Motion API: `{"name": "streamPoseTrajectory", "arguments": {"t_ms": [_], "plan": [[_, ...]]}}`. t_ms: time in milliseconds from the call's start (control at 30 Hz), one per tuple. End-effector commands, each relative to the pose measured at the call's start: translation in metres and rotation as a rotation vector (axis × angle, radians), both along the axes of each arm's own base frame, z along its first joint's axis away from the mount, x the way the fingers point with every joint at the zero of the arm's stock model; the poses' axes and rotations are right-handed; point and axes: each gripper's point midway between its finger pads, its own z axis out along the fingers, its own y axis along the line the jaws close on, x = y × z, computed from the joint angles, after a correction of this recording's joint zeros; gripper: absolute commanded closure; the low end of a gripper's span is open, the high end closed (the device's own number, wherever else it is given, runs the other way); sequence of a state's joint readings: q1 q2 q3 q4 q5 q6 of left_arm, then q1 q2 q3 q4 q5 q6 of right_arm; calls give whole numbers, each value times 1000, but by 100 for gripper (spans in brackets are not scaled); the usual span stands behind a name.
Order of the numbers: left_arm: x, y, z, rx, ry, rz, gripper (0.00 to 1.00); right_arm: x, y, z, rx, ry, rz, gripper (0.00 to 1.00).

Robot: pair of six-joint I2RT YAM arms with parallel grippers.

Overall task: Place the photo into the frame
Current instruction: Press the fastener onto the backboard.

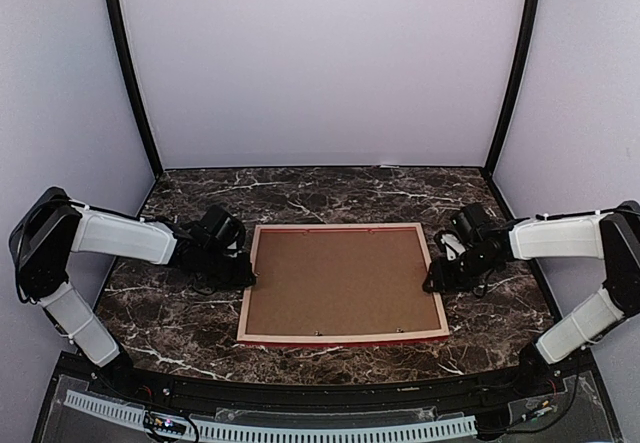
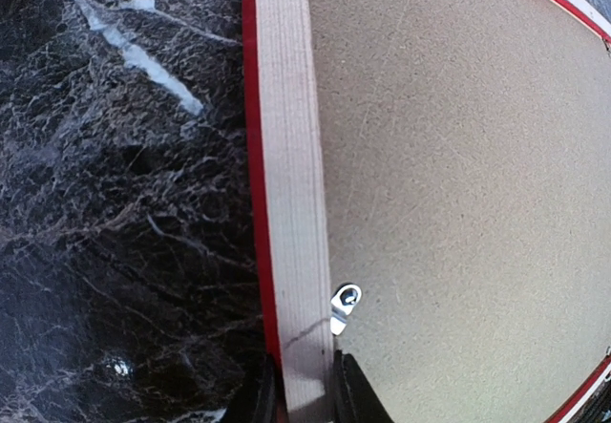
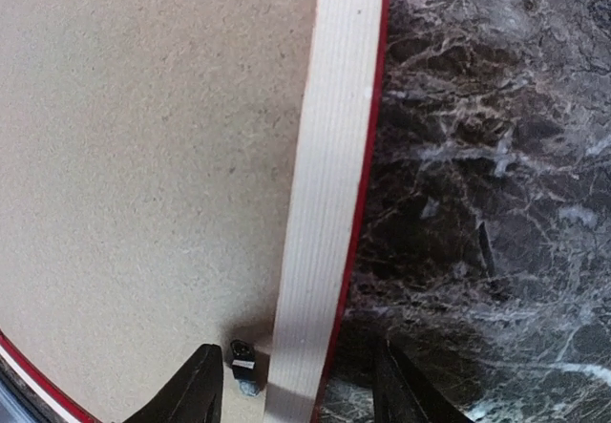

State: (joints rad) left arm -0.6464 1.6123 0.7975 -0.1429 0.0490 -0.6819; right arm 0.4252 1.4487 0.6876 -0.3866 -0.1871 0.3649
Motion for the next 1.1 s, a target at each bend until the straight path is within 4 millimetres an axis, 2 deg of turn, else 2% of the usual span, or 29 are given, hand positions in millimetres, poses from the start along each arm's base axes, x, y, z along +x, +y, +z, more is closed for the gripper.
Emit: {"name": "streamPoseTrajectory", "arguments": {"t_ms": [0, 500, 733, 1067], "plan": [[-15, 0, -15, 17, 57, -22, 84, -8, 7, 5, 27, -10, 11, 47], [-14, 3, -14, 40, 50, -27, 84, -6, 5, -5, -10, 16, 14, 66], [-14, 3, -15, 47, 52, -33, 84, -4, 5, -8, -22, 22, 17, 71], [-14, 5, -15, 54, 49, -32, 84, 5, 11, 0, -5, 12, 53, 77]]}}
